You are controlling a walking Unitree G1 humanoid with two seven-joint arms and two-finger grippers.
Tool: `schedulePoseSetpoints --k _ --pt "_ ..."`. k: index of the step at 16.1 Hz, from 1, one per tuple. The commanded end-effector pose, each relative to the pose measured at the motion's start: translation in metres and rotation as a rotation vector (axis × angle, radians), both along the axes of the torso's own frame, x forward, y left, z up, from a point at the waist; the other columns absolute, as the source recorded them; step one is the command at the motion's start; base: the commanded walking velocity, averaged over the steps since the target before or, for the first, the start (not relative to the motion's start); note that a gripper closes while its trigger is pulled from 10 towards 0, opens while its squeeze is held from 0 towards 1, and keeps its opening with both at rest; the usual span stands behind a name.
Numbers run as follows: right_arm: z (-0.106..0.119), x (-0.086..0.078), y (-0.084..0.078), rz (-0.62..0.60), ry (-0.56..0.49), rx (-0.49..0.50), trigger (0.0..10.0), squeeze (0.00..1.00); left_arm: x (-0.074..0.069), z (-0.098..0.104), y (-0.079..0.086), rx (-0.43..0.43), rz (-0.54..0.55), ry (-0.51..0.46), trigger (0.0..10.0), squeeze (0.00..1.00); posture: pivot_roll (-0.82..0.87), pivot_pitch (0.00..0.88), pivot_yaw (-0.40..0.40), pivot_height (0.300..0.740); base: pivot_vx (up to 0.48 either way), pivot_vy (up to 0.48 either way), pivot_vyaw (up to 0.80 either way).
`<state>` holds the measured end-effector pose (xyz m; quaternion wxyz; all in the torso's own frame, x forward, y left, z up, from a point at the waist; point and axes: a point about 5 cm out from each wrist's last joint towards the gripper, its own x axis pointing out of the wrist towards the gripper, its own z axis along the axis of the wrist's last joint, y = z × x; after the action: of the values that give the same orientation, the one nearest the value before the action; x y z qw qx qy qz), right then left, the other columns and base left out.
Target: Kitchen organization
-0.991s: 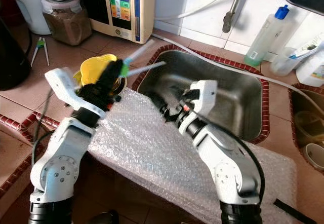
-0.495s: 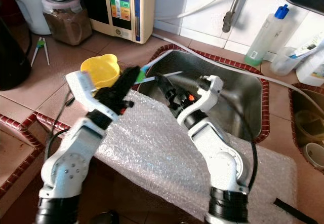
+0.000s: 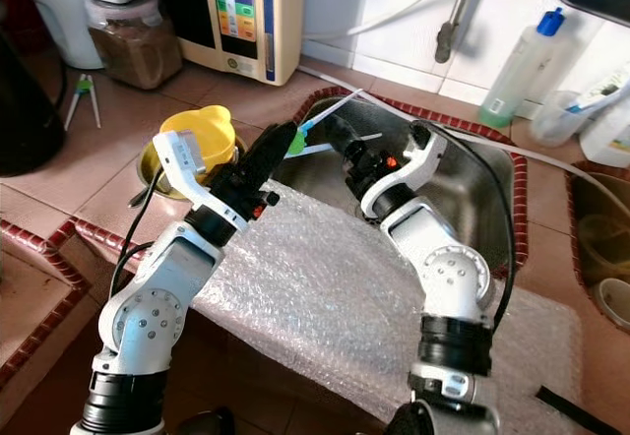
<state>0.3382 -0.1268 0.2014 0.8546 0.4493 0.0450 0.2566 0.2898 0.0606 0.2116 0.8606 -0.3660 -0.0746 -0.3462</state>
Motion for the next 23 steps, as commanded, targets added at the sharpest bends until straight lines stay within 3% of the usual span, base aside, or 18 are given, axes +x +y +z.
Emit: schedulePoseSetpoints --k 1,2,3,7,10,15,22,23 --pt "0.002 0.002 0.007 0.038 0.001 -0.023 3.8 0.00 -0.006 0.004 -0.006 -0.024 -0.049 -0.008 0.0 0.00 0.01 0.125 -0.018 0.740 0.000 0.000 0.00" --pt "0.003 0.002 0.011 0.056 0.000 -0.021 2.6 0.00 -0.006 0.004 -0.005 -0.022 -0.059 -0.004 0.0 0.00 0.01 0.126 -0.015 0.740 0.000 0.000 0.00" --pt "0.004 0.002 0.014 0.064 -0.004 -0.015 0.0 0.00 -0.007 0.004 -0.003 -0.021 -0.058 -0.004 0.0 0.00 0.01 0.128 -0.015 0.740 0.000 0.000 0.00" --pt "0.007 0.004 0.018 0.010 0.001 0.056 0.0 0.00 -0.010 0.007 0.001 -0.014 -0.113 0.031 0.0 0.00 0.02 0.140 -0.015 0.740 0.000 0.000 0.00" --pt "-0.003 0.001 0.014 -0.066 0.040 0.098 0.0 0.00 -0.013 0.011 0.002 0.007 -0.126 0.033 0.0 0.00 0.03 0.140 -0.008 0.740 0.000 0.000 0.00" --pt "-0.015 -0.001 0.003 -0.165 0.069 0.097 0.0 0.00 -0.021 0.005 0.005 0.057 -0.134 0.072 0.0 0.00 0.04 0.140 -0.002 0.740 0.000 0.000 0.00" --pt "-0.014 0.002 0.000 -0.227 0.067 0.113 0.0 0.00 -0.024 0.004 0.007 0.088 -0.106 0.054 0.0 0.00 0.05 0.131 -0.004 0.740 0.000 0.000 0.00" --pt "-0.009 0.005 -0.003 -0.240 0.055 0.113 0.0 0.00 -0.020 0.004 0.008 0.120 -0.061 0.034 0.9 0.00 0.05 0.131 -0.006 0.740 0.000 0.000 0.00"
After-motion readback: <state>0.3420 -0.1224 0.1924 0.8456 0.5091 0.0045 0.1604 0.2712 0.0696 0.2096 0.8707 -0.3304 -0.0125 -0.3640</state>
